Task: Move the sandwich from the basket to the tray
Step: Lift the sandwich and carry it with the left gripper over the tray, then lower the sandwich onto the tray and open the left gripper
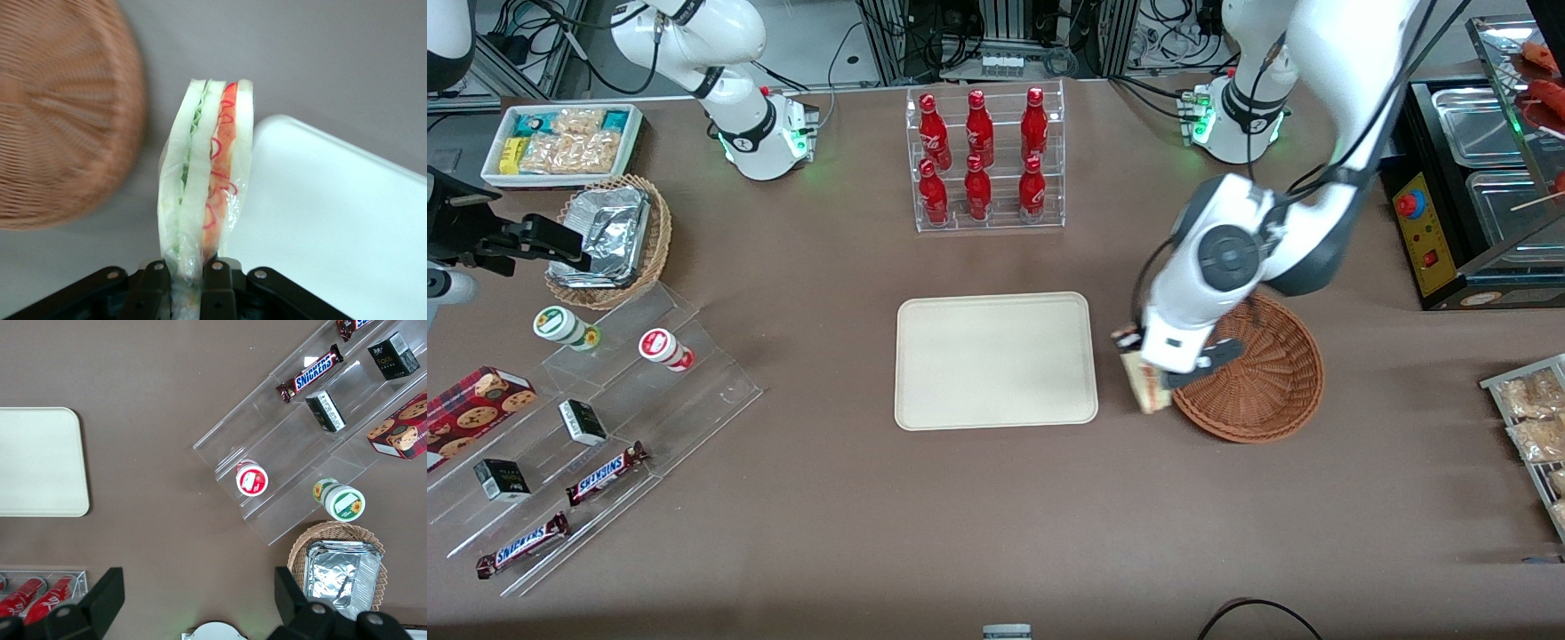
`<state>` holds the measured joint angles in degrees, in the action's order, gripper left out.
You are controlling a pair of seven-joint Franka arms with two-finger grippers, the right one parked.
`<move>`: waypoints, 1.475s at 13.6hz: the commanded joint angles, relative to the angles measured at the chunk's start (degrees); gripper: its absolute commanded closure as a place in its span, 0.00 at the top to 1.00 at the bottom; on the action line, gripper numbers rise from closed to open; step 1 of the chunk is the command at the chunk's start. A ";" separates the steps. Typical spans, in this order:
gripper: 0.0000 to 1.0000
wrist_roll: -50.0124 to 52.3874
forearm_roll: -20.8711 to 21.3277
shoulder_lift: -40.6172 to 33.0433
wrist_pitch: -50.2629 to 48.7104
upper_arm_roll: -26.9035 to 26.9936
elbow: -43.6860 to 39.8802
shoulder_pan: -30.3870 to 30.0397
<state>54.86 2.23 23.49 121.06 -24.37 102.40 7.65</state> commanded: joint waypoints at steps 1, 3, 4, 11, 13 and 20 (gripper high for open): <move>0.00 0.33 4.24 6.74 -1.09 -3.05 -7.47 3.65; 0.00 5.14 7.60 11.47 -1.09 -2.79 -12.02 8.59; 0.00 7.26 9.96 13.93 -1.17 -2.79 -14.84 10.43; 0.00 11.59 12.71 22.47 -1.35 -2.53 -24.34 17.83; 0.00 11.59 12.62 24.49 -1.17 -2.53 -25.76 18.19; 0.63 12.64 14.20 26.44 -0.91 -1.39 -26.82 19.94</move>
<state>66.03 15.07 49.11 121.06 -26.85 78.06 25.97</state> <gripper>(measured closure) 0.850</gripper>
